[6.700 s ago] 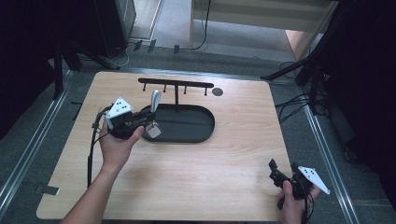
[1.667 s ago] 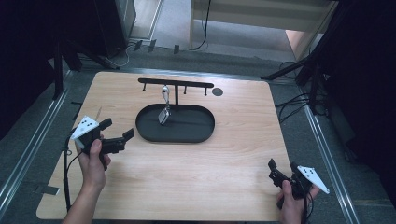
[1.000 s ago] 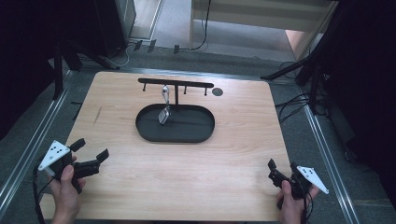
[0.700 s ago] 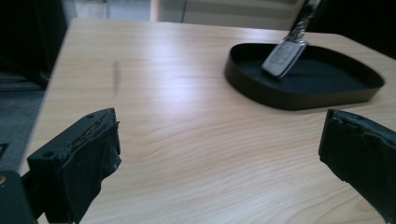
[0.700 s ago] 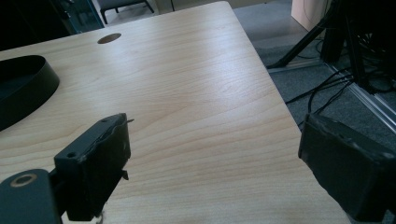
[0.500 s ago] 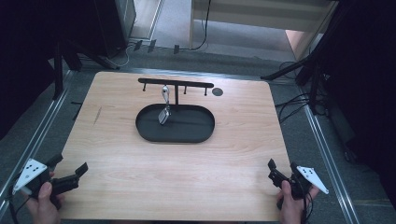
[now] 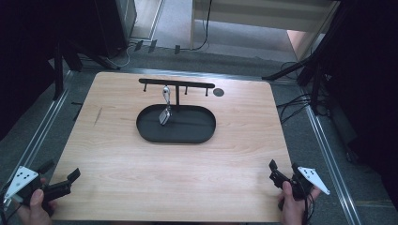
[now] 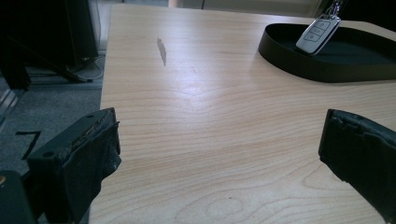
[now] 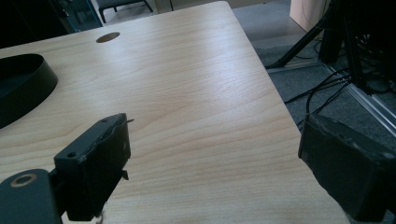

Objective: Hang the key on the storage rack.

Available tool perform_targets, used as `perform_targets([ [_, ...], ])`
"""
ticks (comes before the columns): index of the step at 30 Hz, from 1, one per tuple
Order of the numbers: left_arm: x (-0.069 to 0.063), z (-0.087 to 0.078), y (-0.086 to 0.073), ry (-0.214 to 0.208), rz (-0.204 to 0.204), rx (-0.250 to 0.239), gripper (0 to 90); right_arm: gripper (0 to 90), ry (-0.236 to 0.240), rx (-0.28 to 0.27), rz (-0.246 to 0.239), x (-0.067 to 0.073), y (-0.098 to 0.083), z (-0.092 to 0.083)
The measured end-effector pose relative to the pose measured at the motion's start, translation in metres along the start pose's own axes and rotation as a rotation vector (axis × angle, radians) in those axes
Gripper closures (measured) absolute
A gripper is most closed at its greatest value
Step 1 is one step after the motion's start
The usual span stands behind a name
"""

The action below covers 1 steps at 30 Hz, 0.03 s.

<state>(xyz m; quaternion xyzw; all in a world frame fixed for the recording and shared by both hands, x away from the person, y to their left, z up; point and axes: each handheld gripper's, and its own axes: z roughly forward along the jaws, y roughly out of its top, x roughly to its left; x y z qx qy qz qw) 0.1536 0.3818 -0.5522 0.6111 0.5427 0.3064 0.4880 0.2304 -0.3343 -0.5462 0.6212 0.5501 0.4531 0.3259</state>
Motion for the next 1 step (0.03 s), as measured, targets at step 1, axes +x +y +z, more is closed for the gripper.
perform_targets([
  [1,0.0002,-0.0003,-0.0005,-0.002,-0.015,-0.012,0.0,8.8,-0.001,0.003,0.0,0.0002,0.0,0.0],
])
